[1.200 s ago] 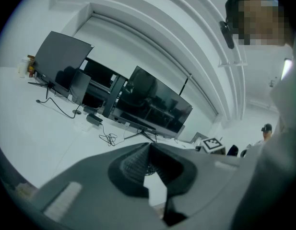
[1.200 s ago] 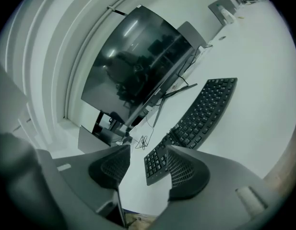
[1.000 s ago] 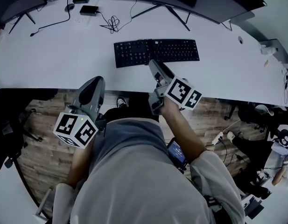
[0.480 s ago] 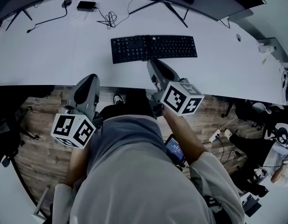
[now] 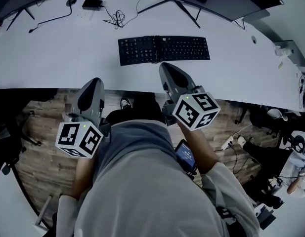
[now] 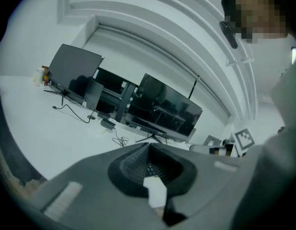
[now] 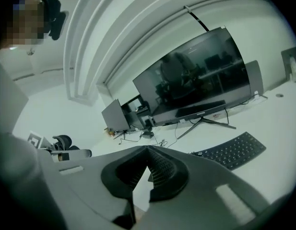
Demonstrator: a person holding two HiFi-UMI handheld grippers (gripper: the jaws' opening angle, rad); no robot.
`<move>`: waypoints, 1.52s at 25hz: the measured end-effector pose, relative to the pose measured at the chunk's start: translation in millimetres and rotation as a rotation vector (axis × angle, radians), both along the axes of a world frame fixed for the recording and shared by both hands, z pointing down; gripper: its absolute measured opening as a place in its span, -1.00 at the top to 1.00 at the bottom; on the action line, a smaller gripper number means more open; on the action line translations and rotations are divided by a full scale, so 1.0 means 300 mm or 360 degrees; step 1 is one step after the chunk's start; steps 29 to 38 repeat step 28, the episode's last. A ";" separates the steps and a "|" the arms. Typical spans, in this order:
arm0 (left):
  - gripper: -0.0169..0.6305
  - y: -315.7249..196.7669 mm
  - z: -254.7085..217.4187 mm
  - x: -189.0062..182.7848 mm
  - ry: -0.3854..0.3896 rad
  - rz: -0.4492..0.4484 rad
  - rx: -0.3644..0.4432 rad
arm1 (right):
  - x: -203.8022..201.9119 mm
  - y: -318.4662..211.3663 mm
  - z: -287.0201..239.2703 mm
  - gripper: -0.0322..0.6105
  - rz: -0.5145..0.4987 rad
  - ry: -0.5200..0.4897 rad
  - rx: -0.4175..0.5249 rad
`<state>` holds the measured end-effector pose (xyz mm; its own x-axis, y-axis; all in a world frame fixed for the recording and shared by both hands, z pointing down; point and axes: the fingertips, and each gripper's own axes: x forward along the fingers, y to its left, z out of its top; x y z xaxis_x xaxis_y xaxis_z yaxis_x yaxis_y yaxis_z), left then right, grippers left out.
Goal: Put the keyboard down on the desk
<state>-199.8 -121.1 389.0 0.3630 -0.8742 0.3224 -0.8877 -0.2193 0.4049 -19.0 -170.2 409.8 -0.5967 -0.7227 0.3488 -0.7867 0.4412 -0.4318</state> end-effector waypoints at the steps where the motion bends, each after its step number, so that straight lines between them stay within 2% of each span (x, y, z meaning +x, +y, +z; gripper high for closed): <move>1: 0.95 0.001 0.003 0.001 -0.0009 0.0003 -0.0007 | -0.007 0.004 -0.001 0.89 -0.0020 0.0037 0.0015; 9: 0.95 0.018 0.021 -0.032 -0.0090 -0.0064 -0.0051 | -0.028 0.027 -0.016 0.89 -0.0104 0.0161 0.0066; 17: 0.95 0.019 0.030 -0.036 -0.0127 -0.0058 -0.0077 | -0.017 0.035 0.023 0.89 -0.0098 0.0354 0.0020; 38: 0.95 0.020 0.040 -0.018 -0.0116 -0.0029 -0.0083 | -0.026 0.069 0.038 0.90 -0.0129 0.0391 -0.0011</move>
